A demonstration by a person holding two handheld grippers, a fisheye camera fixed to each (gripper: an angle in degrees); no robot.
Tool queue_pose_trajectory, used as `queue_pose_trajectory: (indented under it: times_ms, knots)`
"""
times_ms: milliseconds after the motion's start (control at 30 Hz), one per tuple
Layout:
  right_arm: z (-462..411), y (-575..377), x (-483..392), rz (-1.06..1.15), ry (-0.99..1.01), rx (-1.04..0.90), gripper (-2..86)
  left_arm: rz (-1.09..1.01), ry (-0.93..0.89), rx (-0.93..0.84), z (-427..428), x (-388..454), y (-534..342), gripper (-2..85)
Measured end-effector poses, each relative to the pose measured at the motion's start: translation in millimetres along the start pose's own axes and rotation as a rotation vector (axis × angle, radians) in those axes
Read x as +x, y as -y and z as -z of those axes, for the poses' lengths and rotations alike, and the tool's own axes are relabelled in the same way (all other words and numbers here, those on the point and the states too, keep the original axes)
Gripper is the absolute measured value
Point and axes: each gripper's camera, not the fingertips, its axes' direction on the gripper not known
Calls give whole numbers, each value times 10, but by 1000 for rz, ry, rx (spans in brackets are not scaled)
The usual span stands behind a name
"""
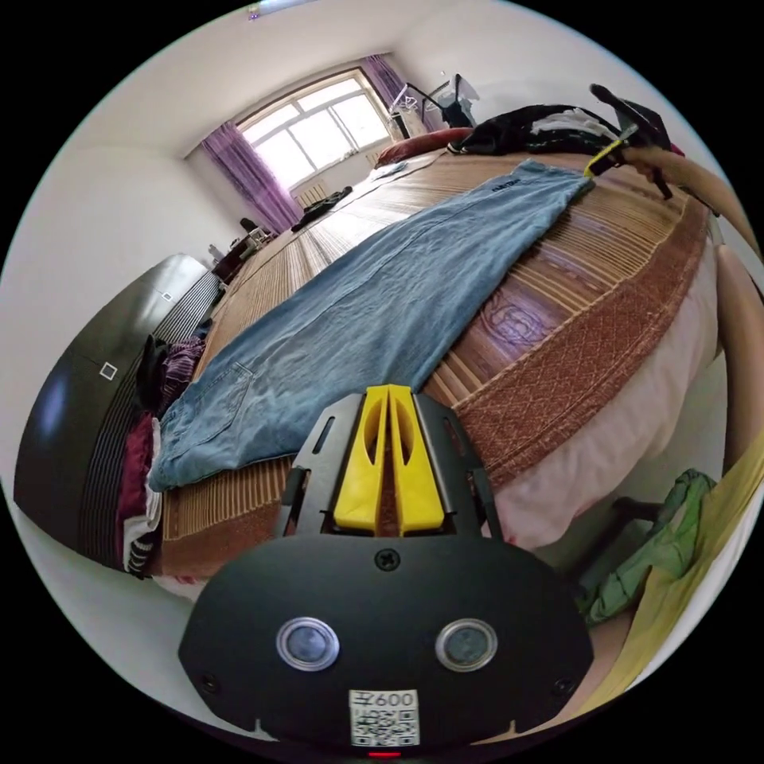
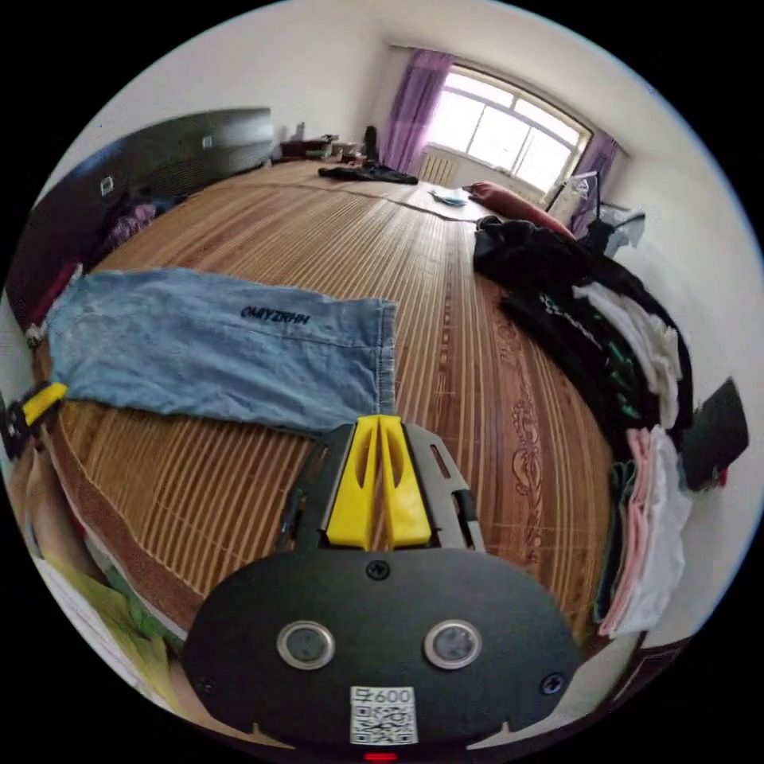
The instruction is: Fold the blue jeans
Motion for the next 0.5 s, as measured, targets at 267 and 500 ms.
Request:
queue_pose_trajectory:
  times_ms: [267,500]
  knots:
    - [-15,37,-773,147,-38,-81,-8,-270,75,-66,-165,61,-702,6]
    - [612,146,-1905,323,8,132,-8,-231,-16,166,259,224,-624,7]
